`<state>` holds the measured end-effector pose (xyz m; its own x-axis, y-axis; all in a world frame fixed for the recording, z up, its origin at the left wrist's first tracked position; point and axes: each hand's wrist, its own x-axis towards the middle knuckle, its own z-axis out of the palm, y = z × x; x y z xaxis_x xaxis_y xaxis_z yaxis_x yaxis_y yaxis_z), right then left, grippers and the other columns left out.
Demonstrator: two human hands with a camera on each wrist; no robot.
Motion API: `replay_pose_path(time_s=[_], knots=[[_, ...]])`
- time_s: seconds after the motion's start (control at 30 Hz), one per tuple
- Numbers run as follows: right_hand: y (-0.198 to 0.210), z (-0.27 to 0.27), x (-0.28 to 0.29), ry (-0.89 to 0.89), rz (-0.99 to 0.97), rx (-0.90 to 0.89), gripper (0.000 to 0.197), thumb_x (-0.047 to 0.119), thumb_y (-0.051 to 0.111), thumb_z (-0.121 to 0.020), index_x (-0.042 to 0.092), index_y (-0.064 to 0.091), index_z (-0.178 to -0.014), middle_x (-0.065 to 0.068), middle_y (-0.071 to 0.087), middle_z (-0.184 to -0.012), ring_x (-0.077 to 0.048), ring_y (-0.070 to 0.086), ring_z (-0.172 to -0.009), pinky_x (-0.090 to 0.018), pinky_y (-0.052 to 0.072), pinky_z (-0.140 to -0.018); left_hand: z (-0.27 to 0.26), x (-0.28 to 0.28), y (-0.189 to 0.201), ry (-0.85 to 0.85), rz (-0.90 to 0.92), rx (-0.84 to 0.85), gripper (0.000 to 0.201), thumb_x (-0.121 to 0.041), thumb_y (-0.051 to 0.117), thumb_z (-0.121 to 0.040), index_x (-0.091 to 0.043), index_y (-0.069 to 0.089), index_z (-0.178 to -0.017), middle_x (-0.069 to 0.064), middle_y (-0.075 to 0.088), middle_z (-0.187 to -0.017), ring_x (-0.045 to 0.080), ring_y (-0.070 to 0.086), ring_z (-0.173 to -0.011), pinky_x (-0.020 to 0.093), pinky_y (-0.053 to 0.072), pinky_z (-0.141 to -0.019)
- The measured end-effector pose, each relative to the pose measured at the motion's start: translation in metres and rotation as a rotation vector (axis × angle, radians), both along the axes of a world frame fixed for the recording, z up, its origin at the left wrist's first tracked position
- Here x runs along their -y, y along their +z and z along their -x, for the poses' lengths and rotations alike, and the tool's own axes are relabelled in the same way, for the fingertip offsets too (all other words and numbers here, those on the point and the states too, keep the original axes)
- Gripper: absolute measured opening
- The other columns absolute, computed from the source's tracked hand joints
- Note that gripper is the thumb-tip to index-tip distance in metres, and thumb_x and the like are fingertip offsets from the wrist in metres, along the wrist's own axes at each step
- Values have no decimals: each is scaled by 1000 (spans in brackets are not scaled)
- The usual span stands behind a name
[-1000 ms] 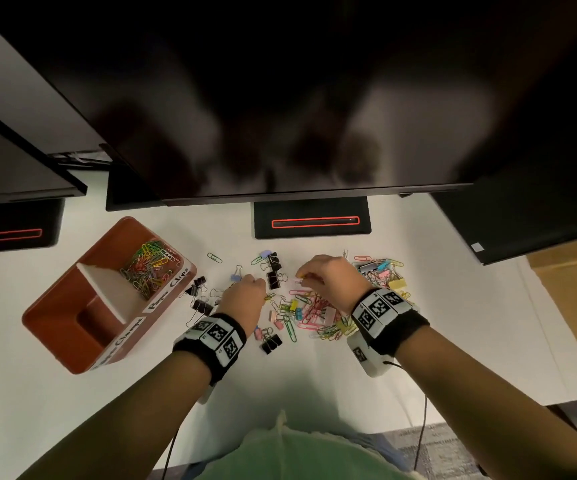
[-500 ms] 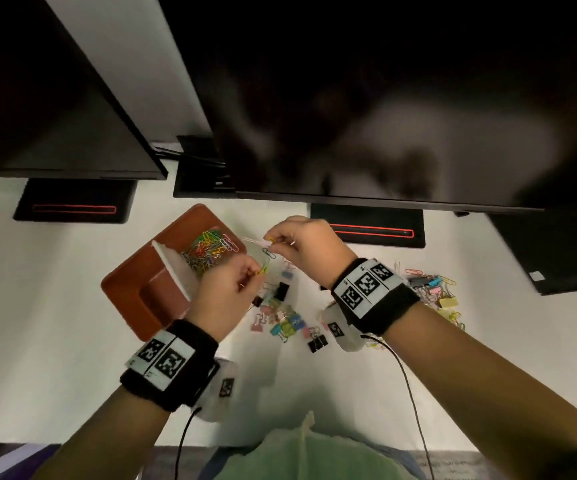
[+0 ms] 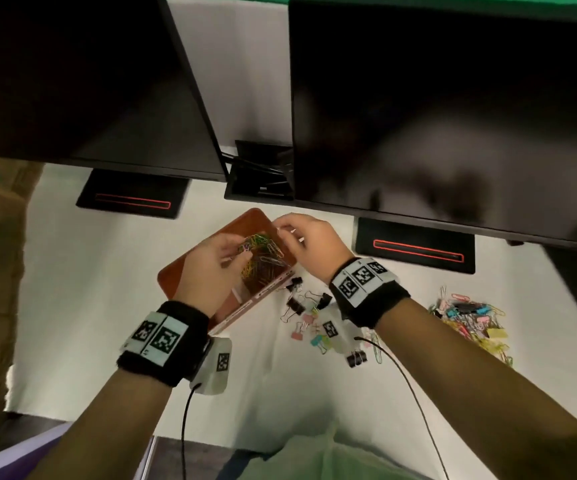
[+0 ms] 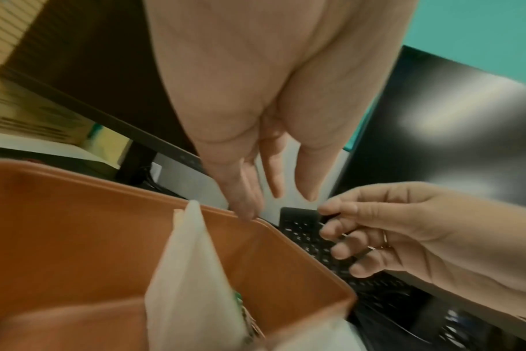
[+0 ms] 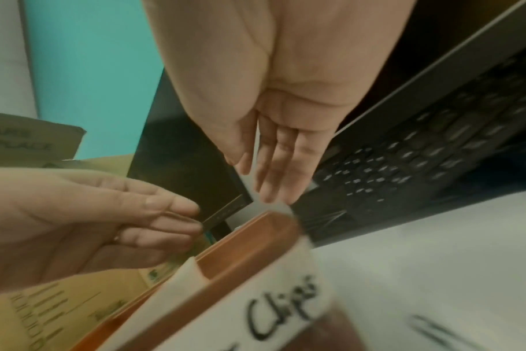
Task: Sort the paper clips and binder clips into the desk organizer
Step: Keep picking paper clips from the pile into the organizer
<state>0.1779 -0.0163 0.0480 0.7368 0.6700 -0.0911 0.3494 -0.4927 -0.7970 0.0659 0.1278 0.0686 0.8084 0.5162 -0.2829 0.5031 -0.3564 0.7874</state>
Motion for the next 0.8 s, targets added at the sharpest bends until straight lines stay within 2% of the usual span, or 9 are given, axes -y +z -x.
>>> replay_pose_path(time_s=[0.13,0.23,0.3,0.4,0.47,0.53,0.6,0.7,0.8], knots=[[-21,-14,67,-169,81,6,22,14,51,-91,18,62,-110,-5,65,-107,-17,61,-85,-29,50,-83,-2,45,-2,-176,22,37,25,-19,62,-85,-23,59,-109,-11,62,-107,3,57,-99,20,47,-86],[-42,-20,90,-97,278,-45,27,14,58,-87,16,60,-114,-7,64,-110,-21,60,-98,-37,49,-90,-10,79,-21,-299,32,26,29,-15,60,-87,-20,56,-115,-3,60,-114,8,58,-103,25,50,-89],[-54,-23,104,-2,448,-23,34,22,63,-83,19,59,-116,-7,60,-117,-24,54,-110,-41,45,-96,-23,101,-38,-400,-72,-44,36,-14,56,-89,-19,51,-124,2,51,-127,15,54,-110,32,47,-97],[-66,-20,123,31,547,20,33,20,63,-81,20,61,-114,-6,56,-120,-27,50,-112,-42,44,-96,-45,123,-59,-415,-234,-173,46,-6,50,-90,-17,42,-134,4,26,-149,22,29,-136,33,30,-112],[-72,-18,136,-1,544,17,29,15,60,-82,20,62,-111,-5,56,-117,-26,52,-109,-39,45,-95,-58,128,-69,-383,-274,-249,55,2,49,-87,-16,36,-138,5,12,-155,24,14,-142,37,24,-116],[-76,-17,149,-23,560,12,28,15,57,-84,22,62,-110,-4,56,-115,-26,53,-107,-38,46,-94,-69,129,-76,-403,-311,-328,64,8,48,-83,-14,30,-141,5,7,-156,25,9,-144,38,21,-117],[-78,-18,158,-35,556,17,28,15,56,-84,23,62,-110,-3,57,-116,-25,53,-106,-39,46,-95,-75,127,-82,-466,-367,-401,65,11,47,-82,-9,29,-141,9,11,-155,24,14,-143,35,19,-117],[-74,-22,157,-37,474,62,24,18,58,-82,22,62,-105,-2,57,-115,-25,52,-107,-40,45,-94,-73,123,-85,-548,-476,-406,55,13,44,-80,-5,41,-132,12,28,-147,26,34,-133,33,29,-111],[-71,-27,141,24,466,73,31,21,57,-85,21,58,-116,-1,54,-124,-22,48,-114,-39,41,-98,-69,119,-90,-555,-492,-363,48,15,45,-78,-3,52,-122,11,41,-134,27,48,-119,33,37,-107]])
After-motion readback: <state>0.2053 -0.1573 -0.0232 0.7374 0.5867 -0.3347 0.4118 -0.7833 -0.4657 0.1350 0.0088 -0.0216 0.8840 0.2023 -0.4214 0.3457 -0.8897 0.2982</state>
